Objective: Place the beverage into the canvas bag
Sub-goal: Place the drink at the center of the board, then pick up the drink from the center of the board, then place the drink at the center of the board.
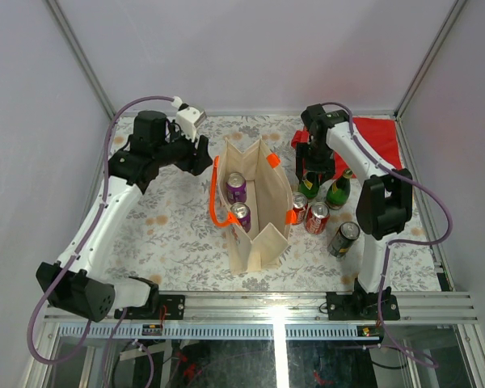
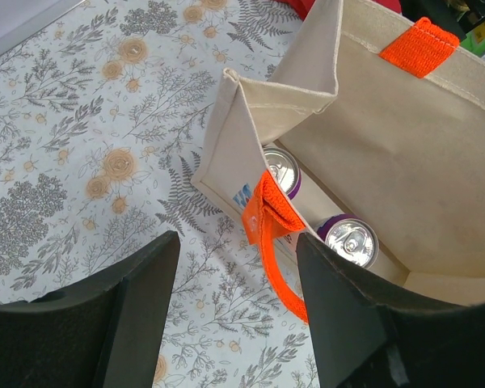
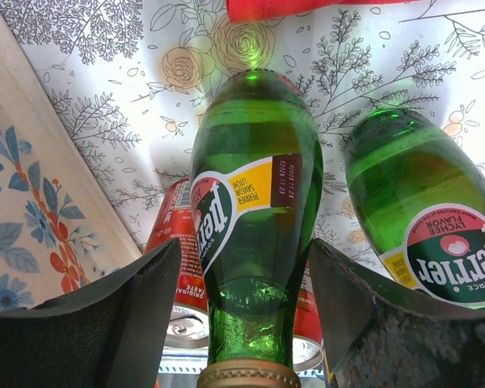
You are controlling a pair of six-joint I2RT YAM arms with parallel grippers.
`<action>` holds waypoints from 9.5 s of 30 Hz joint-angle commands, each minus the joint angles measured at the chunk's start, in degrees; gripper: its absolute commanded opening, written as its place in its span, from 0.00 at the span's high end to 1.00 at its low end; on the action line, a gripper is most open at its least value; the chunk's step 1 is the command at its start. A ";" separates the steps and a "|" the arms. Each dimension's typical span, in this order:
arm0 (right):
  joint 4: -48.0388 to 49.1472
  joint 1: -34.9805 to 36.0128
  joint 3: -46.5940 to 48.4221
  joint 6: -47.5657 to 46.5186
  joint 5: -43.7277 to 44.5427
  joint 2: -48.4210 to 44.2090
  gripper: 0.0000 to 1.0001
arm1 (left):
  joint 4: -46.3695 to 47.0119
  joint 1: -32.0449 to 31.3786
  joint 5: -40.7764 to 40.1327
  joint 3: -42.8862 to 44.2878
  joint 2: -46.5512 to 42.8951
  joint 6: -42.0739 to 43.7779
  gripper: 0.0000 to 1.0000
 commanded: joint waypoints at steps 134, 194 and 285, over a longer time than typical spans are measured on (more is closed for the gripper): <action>-19.47 0.37 23.16 -1.63 1.44 6.66 1.00 | 1.60 -0.03 1.45 -6.39 -6.18 2.22 0.40; -13.52 0.30 39.56 3.49 -0.24 -4.47 1.00 | 1.58 -0.10 2.68 -6.88 -5.49 2.05 0.40; 1.91 0.28 27.38 6.63 -1.72 -16.88 1.00 | 65.24 -28.69 -8.49 5.14 37.99 7.34 0.58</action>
